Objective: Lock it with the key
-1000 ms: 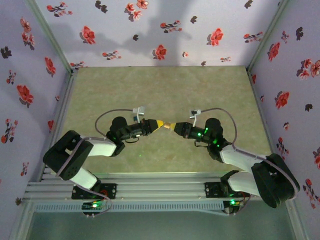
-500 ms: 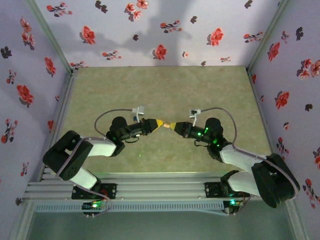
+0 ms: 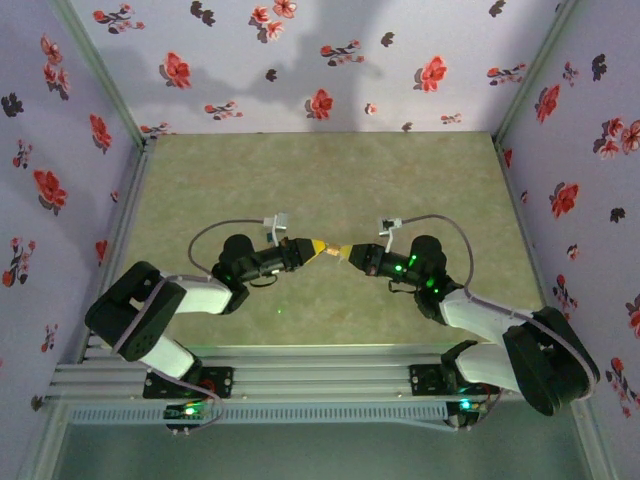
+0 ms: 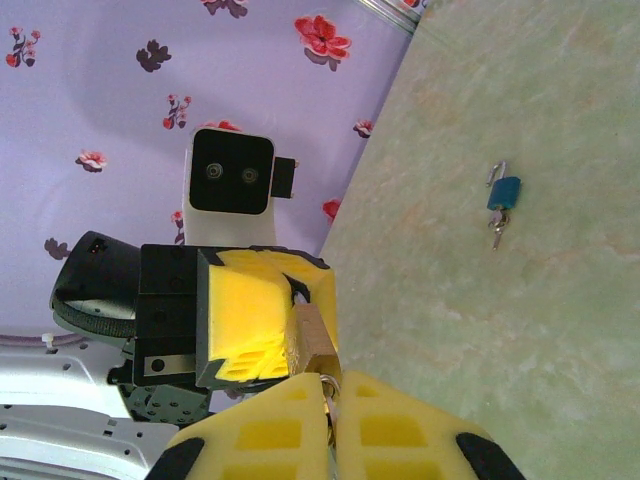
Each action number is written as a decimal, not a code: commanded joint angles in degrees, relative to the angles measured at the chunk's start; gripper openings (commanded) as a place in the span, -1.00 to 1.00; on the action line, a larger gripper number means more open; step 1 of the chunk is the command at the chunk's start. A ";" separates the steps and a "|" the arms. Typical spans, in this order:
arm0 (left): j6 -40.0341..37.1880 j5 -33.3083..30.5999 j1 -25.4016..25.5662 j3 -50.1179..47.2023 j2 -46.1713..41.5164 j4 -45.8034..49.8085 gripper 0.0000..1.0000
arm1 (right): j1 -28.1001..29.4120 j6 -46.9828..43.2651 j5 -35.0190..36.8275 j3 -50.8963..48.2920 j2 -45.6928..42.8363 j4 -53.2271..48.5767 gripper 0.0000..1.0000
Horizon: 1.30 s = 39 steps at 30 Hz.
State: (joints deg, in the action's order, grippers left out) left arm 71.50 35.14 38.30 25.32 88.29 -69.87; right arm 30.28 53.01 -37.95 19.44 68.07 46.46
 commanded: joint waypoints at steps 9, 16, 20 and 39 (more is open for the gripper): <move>0.12 -0.98 0.05 -0.88 -2.60 -3.52 -1.00 | 0.56 -1.39 -0.54 1.44 -0.22 -0.32 -1.00; 0.39 -1.26 -0.70 -1.32 -3.21 -3.57 -1.00 | 0.61 -1.42 -0.02 1.40 -0.29 -0.82 -1.00; 0.64 -1.43 -1.16 -1.59 -3.63 -3.50 -1.00 | 0.62 -1.42 0.01 1.42 -0.23 -0.93 -1.00; 1.16 -1.85 -2.49 -2.78 -4.64 -3.53 -1.00 | 0.61 -1.60 0.16 1.38 -0.35 -0.72 -1.00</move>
State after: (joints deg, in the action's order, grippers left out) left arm 71.72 34.61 37.32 23.09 85.58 -69.87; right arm 31.03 52.99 -37.98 20.03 68.05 46.46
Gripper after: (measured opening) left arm 0.062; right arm 0.043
